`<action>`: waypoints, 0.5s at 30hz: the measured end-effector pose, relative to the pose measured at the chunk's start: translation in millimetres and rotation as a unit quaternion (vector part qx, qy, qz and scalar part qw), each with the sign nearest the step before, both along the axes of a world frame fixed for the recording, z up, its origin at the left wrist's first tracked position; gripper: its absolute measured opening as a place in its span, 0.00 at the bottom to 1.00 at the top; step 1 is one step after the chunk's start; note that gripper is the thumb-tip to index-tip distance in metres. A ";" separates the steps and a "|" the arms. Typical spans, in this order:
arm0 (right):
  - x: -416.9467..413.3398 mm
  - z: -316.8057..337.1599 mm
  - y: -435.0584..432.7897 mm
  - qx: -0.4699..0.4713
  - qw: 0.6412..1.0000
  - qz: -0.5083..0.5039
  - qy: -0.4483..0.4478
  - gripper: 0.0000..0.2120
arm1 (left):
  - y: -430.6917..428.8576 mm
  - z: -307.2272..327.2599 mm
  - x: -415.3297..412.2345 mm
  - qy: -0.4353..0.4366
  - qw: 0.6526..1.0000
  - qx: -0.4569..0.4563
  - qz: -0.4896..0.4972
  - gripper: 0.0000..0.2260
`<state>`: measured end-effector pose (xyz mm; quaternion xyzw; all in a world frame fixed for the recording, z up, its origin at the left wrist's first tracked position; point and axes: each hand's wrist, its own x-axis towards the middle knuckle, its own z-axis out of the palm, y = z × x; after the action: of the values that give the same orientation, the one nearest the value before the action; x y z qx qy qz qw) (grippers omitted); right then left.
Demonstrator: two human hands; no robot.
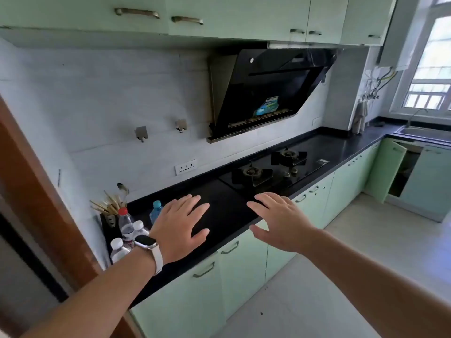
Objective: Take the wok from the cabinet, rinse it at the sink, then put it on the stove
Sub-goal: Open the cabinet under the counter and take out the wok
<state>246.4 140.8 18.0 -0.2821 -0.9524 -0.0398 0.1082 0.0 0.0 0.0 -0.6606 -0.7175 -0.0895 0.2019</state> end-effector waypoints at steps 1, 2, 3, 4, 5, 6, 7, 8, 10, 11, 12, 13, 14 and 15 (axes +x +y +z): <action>4.8 -1.9 1.5 -0.002 1.000 -0.002 -0.004 0.30 | 1.9 -3.2 5.1 -0.003 1.000 -0.010 0.001 0.25; 9.8 -3.4 4.2 -0.002 1.000 -0.001 -0.003 0.30 | 4.0 -5.2 10.2 -0.011 1.000 -0.007 0.002 0.25; 14.5 -7.9 6.5 0.000 1.000 0.000 -0.004 0.30 | 5.4 -11.7 14.9 -0.011 1.000 -0.007 -0.001 0.25; 19.5 -12.0 6.7 -0.002 1.000 0.002 -0.006 0.30 | 5.7 -19.0 20.2 -0.008 1.000 -0.014 0.002 0.25; 23.4 -15.6 7.9 -0.008 1.000 0.006 -0.005 0.30 | 7.7 -24.1 24.5 -0.013 1.000 -0.016 0.002 0.25; 26.6 -19.5 9.1 -0.011 1.000 0.013 -0.004 0.30 | 9.6 -27.7 29.0 -0.017 1.000 -0.020 0.003 0.25; 29.8 -23.7 11.0 -0.014 1.000 0.020 -0.006 0.30 | 11.3 -31.5 32.8 -0.018 1.000 -0.023 0.009 0.25; 32.0 -26.8 12.2 -0.016 1.000 0.024 -0.007 0.30 | 12.3 -36.2 36.1 -0.020 1.000 -0.021 0.012 0.25; 34.1 -38.9 16.3 -0.018 0.999 0.034 -0.011 0.29 | 12.7 -48.2 43.9 -0.025 0.999 -0.036 0.020 0.25; 34.2 -45.0 18.0 -0.026 0.999 0.038 -0.014 0.29 | 12.6 -54.4 46.4 -0.029 0.998 -0.044 0.023 0.25; 33.9 -51.7 19.0 -0.036 0.998 0.040 -0.020 0.30 | 12.3 -60.7 48.1 -0.036 0.998 -0.052 0.024 0.25; 32.8 -58.5 19.6 -0.045 0.998 0.041 -0.027 0.30 | 11.9 -65.6 48.8 -0.040 0.997 -0.062 0.031 0.25; 30.9 -65.4 20.8 -0.052 0.997 0.045 -0.031 0.31 | 12.1 -69.9 48.8 -0.041 0.996 -0.068 0.037 0.26; 28.1 -71.9 22.5 -0.057 0.997 0.049 -0.032 0.31 | 13.0 -73.5 48.1 -0.042 0.995 -0.075 0.045 0.26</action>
<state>274.5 163.3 -53.9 -0.2389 -0.9690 0.0105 0.0630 48.1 13.0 -73.5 -0.6368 -0.7588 -0.0542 0.1256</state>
